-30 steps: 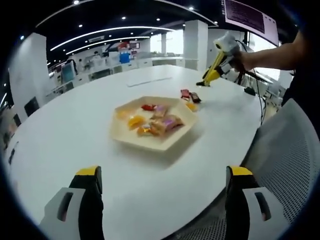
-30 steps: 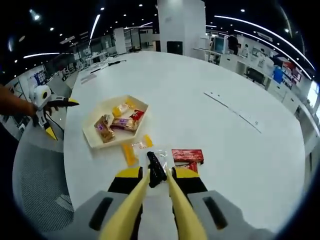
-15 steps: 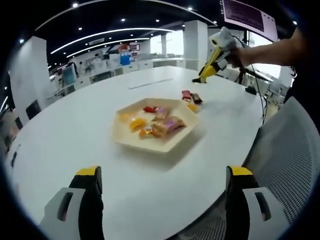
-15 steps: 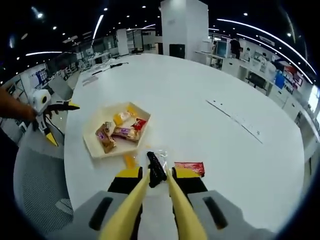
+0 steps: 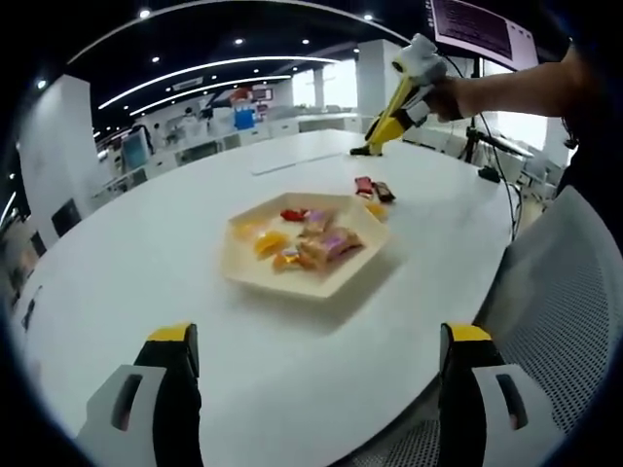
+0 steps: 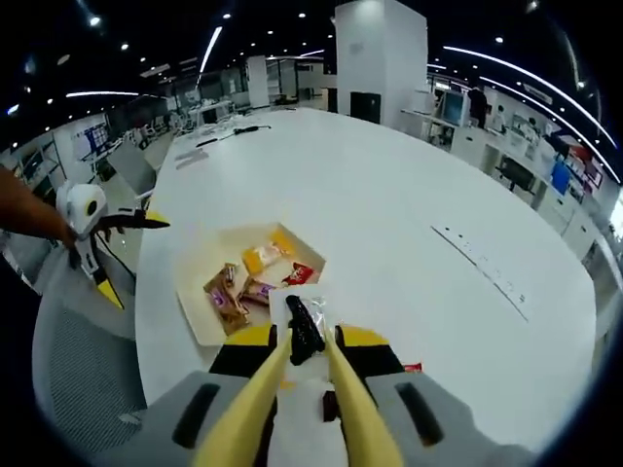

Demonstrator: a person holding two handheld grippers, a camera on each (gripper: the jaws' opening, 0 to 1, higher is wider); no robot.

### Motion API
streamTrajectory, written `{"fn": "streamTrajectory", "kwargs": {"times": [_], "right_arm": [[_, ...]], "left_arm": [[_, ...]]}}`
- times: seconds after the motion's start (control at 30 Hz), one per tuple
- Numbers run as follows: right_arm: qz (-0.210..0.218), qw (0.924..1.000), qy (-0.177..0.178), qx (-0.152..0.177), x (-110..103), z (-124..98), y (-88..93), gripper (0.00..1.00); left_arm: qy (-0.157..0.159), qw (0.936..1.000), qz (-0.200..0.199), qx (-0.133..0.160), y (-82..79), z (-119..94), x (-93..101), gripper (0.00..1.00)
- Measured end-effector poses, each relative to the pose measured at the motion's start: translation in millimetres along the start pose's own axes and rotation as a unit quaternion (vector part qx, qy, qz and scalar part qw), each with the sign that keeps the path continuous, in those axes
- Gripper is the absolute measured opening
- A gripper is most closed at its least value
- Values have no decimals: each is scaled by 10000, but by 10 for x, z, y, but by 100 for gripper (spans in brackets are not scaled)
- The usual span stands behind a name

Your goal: Place the target food into the container with the food tongs after gripping and lifting it, then release it inside without dropping or visibly crushing the food.

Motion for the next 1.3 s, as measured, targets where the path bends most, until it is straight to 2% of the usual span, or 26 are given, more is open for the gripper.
{"fn": "streamTrajectory", "kwargs": {"times": [0.3, 0.47, 0.57, 0.83, 0.9, 1.0, 1.07, 1.1, 1.2, 1.3], "right_arm": [[5, 9999, -160, -23, -132, 249, -233, 22], [-150, 9996, -204, -91, -199, 371, -352, 22], [-58, 9998, -187, -6, -223, 387, -449, 22], [0, 9996, -258, 77, -393, 484, -640, 22], [-59, 9994, -306, 118, -459, 537, -703, 22], [-526, 9981, -246, 181, -481, 633, -775, 24], [-246, 9981, -456, 338, -514, 668, -808, 25], [-204, 9977, -503, 405, -520, 672, -822, 26], [-441, 9971, -464, 410, -540, 670, -852, 26], [-434, 9968, -499, 450, -530, 598, -859, 26]], "left_arm": [[-41, 9998, 171, -85, 2, -2, 23, 99], [136, 9997, 177, -56, 6, 14, 37, 99], [261, 9996, 108, -43, 4, 17, 63, 99], [358, 9992, 112, -158, 22, 32, 89, 99], [346, 9991, 143, -180, 25, 32, 90, 99], [299, 9990, 274, -176, 28, 21, 89, 99], [236, 9991, 301, -174, 43, 10, 78, 99], [90, 9995, 228, -195, 61, -3, 43, 99], [-78, 9999, 75, -115, 39, -13, -13, 99], [-55, 9999, 105, -94, 42, -17, 0, 99]]}}
Point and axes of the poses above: the point that each gripper's makers call its tool centre point, and the gripper's own axes: z roughly forward along the fingers, x roughly to its right, y roughly out of its underside, the point moved 10 cm from there along -z, roughly backward along the fingers, and after that the axes turned 4 degrees about -y, right-handed, at the moved point
